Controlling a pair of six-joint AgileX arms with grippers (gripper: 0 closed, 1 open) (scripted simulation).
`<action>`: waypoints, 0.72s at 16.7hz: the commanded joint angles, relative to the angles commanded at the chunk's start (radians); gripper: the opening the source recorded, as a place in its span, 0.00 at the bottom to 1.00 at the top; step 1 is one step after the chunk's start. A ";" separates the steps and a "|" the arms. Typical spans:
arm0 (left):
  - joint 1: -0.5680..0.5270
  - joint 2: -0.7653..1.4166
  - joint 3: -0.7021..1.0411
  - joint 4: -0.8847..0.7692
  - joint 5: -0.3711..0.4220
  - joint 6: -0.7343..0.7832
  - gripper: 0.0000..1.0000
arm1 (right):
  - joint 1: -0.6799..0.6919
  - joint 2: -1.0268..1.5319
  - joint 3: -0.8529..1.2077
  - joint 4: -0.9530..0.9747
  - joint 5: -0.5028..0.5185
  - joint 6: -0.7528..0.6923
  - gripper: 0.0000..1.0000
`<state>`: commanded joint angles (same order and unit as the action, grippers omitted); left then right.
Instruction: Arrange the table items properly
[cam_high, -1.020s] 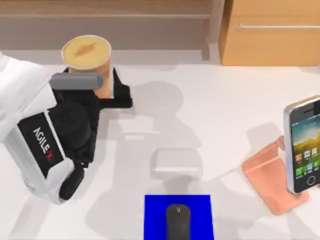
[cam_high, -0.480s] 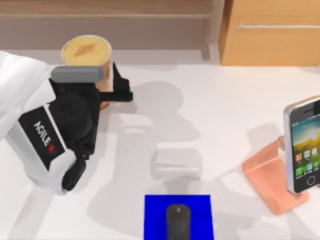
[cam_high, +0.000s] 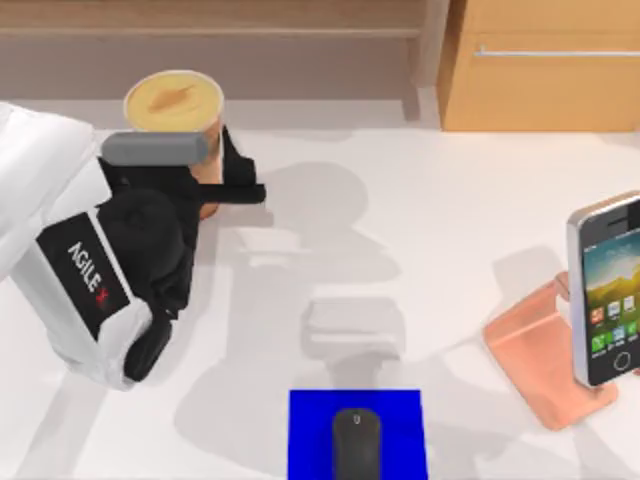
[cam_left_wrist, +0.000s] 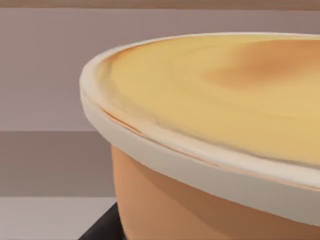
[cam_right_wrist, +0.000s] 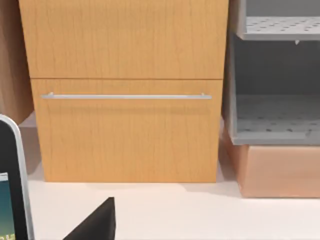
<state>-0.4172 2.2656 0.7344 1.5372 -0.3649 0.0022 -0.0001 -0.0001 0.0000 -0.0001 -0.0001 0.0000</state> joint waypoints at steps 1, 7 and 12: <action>0.000 0.000 0.000 0.000 0.000 0.000 0.17 | 0.000 0.000 0.000 0.000 0.000 0.000 1.00; 0.000 0.000 0.000 0.000 0.000 0.000 0.00 | 0.000 0.000 0.000 0.000 0.000 0.000 1.00; -0.002 -0.001 -0.001 0.000 0.000 0.002 0.00 | 0.000 0.000 0.000 0.000 0.000 0.000 1.00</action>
<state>-0.4191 2.2647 0.7334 1.5372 -0.3652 0.0038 -0.0001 -0.0001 0.0000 -0.0001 -0.0001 0.0000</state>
